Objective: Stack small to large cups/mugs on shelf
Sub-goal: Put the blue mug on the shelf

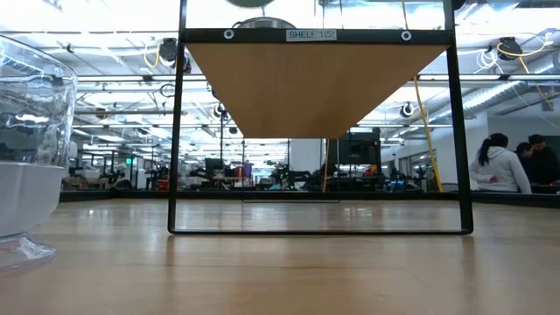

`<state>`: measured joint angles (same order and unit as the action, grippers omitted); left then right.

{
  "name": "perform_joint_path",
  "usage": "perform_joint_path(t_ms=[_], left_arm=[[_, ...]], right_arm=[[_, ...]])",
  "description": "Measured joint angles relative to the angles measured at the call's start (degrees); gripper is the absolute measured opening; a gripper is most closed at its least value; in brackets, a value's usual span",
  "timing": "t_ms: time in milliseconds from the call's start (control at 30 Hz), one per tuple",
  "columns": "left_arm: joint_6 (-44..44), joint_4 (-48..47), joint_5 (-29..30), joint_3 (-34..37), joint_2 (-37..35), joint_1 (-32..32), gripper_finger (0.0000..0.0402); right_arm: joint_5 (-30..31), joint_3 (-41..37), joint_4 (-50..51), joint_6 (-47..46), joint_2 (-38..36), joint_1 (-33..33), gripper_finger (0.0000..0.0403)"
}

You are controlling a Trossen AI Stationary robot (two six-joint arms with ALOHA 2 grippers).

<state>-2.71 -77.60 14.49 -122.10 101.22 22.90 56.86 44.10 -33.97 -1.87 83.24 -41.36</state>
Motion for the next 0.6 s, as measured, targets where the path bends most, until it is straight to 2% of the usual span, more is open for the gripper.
perform_joint_path(t_ms=[200, 600], left_arm=[[-3.2, -3.1, -3.1, 0.0, 2.8, -1.6, 0.0003], [-6.1, -3.2, -8.0, 0.0, 6.0, -3.1, 0.0003]], right_arm=[[0.0, 0.0, 0.4, 0.0, 0.0, 0.0, 0.012], [0.0, 0.0, 0.6, 0.2, 0.0, 0.0, 0.012]])
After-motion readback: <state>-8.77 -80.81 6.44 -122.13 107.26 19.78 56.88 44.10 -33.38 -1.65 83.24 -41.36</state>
